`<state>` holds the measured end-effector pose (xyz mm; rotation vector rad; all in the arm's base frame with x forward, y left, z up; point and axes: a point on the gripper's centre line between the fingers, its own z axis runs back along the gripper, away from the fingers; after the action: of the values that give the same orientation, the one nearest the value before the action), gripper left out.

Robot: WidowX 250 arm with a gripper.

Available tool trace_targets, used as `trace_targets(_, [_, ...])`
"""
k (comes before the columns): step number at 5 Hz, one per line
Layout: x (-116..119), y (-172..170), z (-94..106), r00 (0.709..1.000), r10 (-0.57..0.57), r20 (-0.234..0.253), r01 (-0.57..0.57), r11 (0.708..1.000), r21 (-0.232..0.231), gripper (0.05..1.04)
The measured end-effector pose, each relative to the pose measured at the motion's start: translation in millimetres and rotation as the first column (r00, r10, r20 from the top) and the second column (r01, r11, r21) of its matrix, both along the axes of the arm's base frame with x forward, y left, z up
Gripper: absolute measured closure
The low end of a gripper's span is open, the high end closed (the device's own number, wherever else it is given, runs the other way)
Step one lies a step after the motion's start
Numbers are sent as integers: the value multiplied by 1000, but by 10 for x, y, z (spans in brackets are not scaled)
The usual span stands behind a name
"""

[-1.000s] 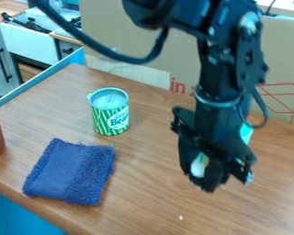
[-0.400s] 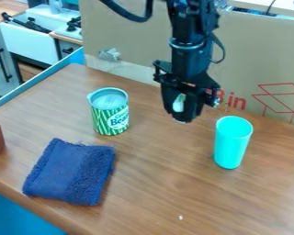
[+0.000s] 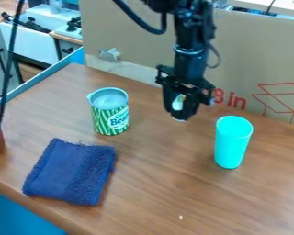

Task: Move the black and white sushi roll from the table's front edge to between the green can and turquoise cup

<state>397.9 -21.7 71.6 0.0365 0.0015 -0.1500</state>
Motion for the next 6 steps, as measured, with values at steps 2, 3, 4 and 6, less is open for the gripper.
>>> trace_targets(2, [252, 124, -336, 998, -5, -68, 4, 1000, -15, 552])
trace_targets(3, [262, 105, -360, 998, -7, -55, 5, 1000, -28, 552])
trace_targets(4, [218, 99, -380, 998, 3, -58, -5, 999, -32, 498])
trace_targets(6, [109, 89, -141, 998, 54, -17, -54, 998, -37, 77])
